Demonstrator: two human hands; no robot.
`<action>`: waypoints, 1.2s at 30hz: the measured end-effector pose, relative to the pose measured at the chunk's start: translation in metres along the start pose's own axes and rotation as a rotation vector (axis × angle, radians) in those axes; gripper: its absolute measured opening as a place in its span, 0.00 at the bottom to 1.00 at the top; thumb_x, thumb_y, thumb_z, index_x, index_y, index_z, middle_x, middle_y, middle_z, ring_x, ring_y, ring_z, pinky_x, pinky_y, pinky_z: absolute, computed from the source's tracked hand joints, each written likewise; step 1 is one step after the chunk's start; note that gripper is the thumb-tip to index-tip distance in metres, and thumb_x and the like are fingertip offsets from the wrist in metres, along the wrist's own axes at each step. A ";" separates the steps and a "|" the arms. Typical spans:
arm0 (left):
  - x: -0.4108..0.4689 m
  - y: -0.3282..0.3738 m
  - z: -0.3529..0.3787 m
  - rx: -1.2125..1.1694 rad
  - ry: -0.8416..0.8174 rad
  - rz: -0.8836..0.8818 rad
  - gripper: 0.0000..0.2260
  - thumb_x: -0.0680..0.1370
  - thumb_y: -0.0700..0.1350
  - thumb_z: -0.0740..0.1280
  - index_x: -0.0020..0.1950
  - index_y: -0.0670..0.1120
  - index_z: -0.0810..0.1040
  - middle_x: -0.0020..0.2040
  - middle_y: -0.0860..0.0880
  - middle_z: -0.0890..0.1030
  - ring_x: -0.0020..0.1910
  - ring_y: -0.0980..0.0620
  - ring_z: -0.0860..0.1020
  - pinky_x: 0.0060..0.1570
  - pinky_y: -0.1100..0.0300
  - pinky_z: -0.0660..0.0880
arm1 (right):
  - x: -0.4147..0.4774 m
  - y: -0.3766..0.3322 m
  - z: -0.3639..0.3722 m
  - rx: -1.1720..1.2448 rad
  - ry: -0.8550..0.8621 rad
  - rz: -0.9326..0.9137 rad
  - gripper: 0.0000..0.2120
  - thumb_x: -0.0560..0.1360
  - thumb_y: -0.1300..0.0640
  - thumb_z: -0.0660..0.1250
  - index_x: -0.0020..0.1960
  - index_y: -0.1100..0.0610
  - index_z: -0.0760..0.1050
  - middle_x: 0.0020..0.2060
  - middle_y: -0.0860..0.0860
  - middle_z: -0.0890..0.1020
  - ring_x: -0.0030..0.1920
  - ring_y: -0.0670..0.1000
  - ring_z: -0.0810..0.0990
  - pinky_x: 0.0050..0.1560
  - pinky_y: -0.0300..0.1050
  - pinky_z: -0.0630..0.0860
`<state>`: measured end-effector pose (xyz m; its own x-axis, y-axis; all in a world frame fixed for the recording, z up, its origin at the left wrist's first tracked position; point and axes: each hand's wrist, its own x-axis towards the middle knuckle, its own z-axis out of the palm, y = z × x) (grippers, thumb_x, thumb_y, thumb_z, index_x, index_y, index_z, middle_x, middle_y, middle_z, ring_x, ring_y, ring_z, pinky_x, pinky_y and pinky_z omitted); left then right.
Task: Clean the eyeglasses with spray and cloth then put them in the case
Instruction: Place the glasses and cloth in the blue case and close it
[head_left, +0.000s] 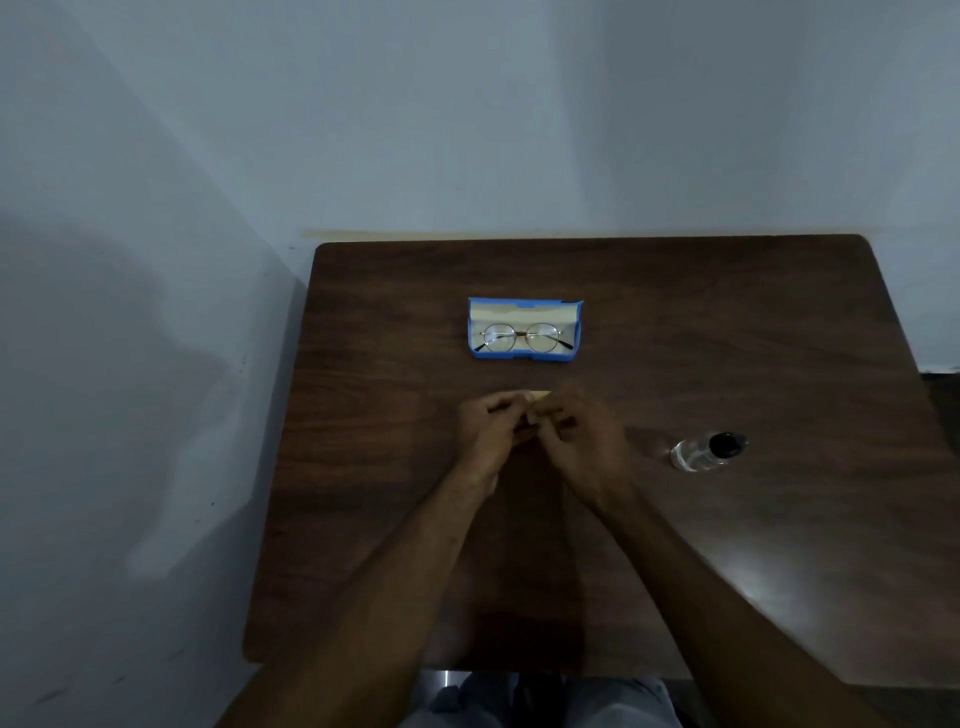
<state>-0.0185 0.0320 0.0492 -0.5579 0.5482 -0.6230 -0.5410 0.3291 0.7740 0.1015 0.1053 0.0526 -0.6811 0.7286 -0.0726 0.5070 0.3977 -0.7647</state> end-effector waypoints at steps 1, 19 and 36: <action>0.002 0.000 -0.001 -0.006 0.008 0.000 0.06 0.82 0.41 0.71 0.57 0.44 0.85 0.50 0.48 0.87 0.50 0.51 0.86 0.45 0.62 0.84 | 0.001 -0.002 0.000 0.110 0.050 0.108 0.07 0.79 0.56 0.71 0.56 0.50 0.81 0.53 0.47 0.82 0.54 0.46 0.80 0.56 0.48 0.80; 0.037 0.023 0.006 -0.070 0.034 0.152 0.10 0.79 0.37 0.74 0.60 0.39 0.82 0.55 0.43 0.86 0.54 0.46 0.87 0.52 0.53 0.85 | 0.073 0.001 0.005 0.500 0.141 0.336 0.06 0.77 0.63 0.73 0.54 0.58 0.84 0.46 0.53 0.87 0.47 0.53 0.87 0.45 0.50 0.84; 0.106 0.037 -0.005 0.811 0.235 0.541 0.05 0.77 0.47 0.75 0.51 0.48 0.83 0.44 0.52 0.87 0.41 0.56 0.84 0.43 0.58 0.82 | 0.122 0.002 0.030 -0.203 0.148 -0.067 0.09 0.79 0.64 0.67 0.57 0.61 0.82 0.53 0.57 0.84 0.54 0.58 0.80 0.51 0.51 0.76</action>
<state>-0.1010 0.0982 0.0115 -0.7594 0.6423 -0.1038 0.3657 0.5533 0.7484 0.0038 0.1786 0.0230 -0.6396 0.7645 0.0804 0.5690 0.5412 -0.6192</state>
